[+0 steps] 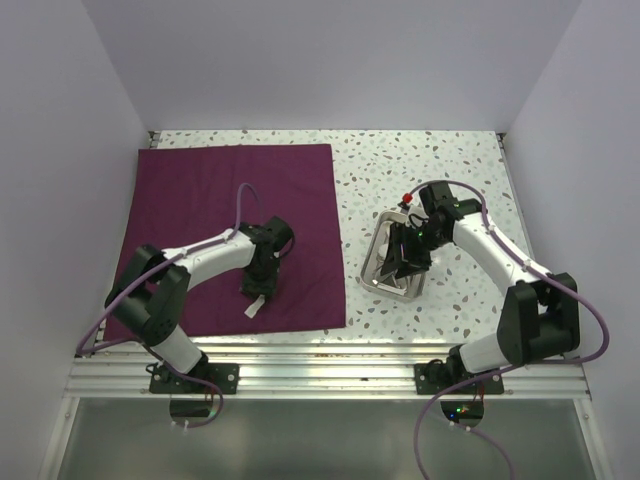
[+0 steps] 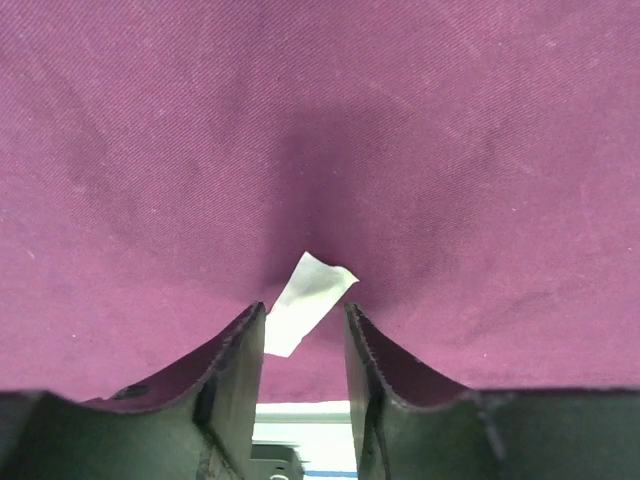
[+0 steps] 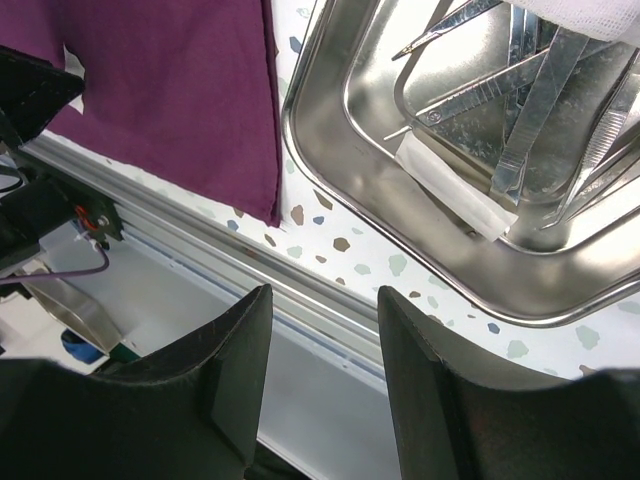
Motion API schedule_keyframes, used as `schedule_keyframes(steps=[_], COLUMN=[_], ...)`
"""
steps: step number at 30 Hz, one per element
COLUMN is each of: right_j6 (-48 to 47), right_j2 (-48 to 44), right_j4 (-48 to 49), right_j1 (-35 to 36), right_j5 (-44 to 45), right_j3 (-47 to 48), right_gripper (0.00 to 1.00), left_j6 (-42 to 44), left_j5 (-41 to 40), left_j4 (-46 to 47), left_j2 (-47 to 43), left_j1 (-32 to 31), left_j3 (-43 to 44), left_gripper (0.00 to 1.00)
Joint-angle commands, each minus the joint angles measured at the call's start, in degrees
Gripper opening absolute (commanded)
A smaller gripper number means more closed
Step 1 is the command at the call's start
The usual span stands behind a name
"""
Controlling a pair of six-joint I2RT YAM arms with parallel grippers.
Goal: Prepare the surgical pack
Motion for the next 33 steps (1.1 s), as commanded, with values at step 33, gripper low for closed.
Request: schedule_keyframes(steps=[33], right_j6=[0.45], right_j2=[0.67], right_j4=[0.9], right_j1=[2.72], right_j5=[-1.39], right_j3=[4.4], right_gripper=[0.49], left_j6=[1.8], left_j5=[-1.21], left_j4=[-0.59], left_j2=[-1.67], left_j1=[-0.02], left_j3=[2.19], left_gripper=[0.26])
